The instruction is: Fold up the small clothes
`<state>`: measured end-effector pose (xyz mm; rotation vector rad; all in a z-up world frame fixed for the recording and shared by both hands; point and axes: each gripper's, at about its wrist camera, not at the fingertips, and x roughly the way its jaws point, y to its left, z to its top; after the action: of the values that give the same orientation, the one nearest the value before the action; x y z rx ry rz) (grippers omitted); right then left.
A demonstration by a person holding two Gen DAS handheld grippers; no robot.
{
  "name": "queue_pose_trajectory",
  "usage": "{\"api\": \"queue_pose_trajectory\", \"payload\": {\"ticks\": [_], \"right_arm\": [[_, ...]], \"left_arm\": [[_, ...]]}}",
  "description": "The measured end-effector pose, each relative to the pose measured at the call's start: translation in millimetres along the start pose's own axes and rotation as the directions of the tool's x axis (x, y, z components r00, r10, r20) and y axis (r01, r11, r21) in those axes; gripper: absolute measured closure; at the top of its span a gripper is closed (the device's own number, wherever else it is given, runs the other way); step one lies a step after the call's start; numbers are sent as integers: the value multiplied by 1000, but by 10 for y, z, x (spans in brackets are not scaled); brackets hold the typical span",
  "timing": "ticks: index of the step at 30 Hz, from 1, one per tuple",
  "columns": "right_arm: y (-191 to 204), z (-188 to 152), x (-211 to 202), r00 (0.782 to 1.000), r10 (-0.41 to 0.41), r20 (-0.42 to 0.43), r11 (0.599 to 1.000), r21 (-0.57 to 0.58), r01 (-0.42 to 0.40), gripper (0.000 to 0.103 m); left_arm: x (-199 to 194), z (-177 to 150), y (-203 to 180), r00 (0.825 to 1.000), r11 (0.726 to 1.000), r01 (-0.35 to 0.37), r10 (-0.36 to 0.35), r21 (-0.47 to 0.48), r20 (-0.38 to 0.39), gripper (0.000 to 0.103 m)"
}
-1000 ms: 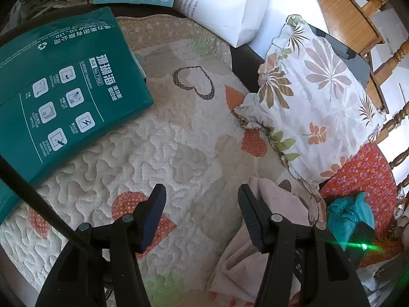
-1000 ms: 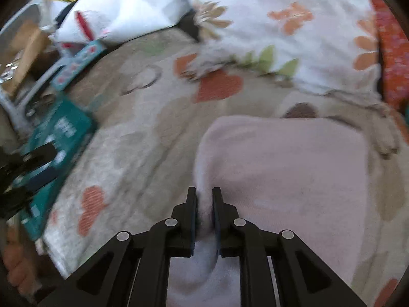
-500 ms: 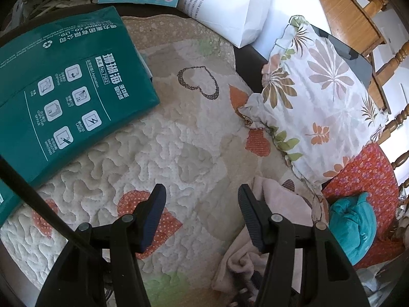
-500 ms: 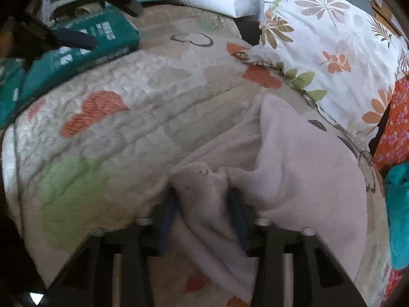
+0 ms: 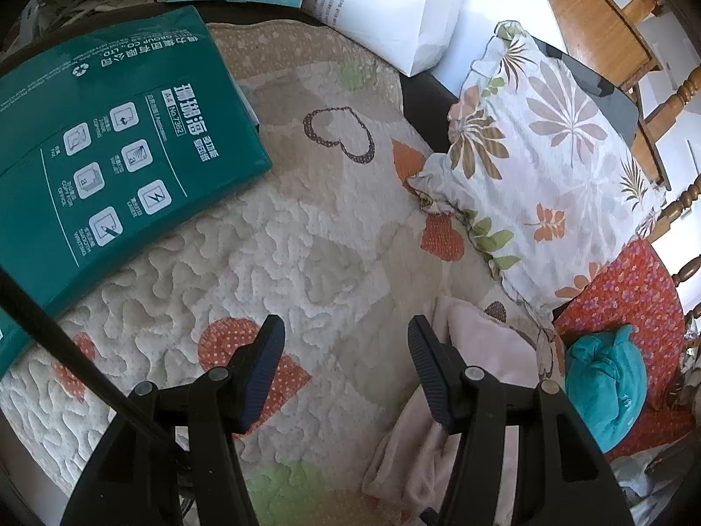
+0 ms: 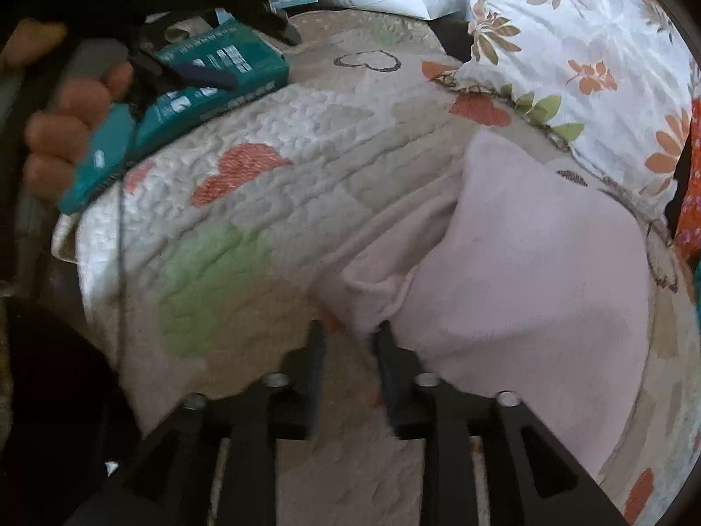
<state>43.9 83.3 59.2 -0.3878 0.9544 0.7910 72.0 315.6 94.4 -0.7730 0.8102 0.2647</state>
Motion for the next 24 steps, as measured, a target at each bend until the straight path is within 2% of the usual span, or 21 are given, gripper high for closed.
{"api": "queue_pose_trajectory", "payload": {"ticks": [2,5,6,8,11,14,16,18,19,20,21,22,24], "right_arm": [[-121,96,-185,999,22,46,998,53,-24,71],[-298,296,-290,995,-52,88,994,105,43,71],[-364,383,-267,991,-100,90,989,120,89,71],[-491,531,-120,984,-166,61,977,147,155,73],[-688,673,224,970,-240,-27,950,199,241,89],[-909,749,598,987,-136,-86,935,317,156,92],[-982,804,639,999,-32,-19,922,386,37,92],[-1025,848,689,994,104,25,888,447,-104,92],[-1007,859,746,988,151,22,879,455,-144,92],[-952,855,819,985,171,-3,880,450,-152,92],[-890,849,876,987,158,-33,893,431,-129,92],[-849,841,865,990,140,-31,901,420,-114,92],[-835,786,695,988,155,30,888,435,-152,92]], "left_arm": [[-1,5,-5,1000,1000,1,-1,0,2,46],[10,8,-11,1000,1000,5,-5,-9,4,45],[21,4,-16,1000,1000,6,-6,-10,0,45],[49,-7,-37,1000,1000,11,-11,-8,-12,45],[55,-15,-54,1000,1000,6,-6,1,-13,45],[41,-1,-56,1000,1000,4,-4,2,-5,45],[39,8,-56,1000,1000,2,-2,6,-1,44],[54,16,-61,1000,1000,-5,5,11,-2,44],[64,16,-65,1000,1000,-7,8,13,-4,44],[77,12,-71,1000,1000,-11,11,15,-6,44],[86,7,-78,1000,1000,-14,14,18,-7,44],[93,-3,-86,1000,1000,-17,17,23,-8,44],[110,-29,-105,1000,999,-20,21,37,-14,44]]}}
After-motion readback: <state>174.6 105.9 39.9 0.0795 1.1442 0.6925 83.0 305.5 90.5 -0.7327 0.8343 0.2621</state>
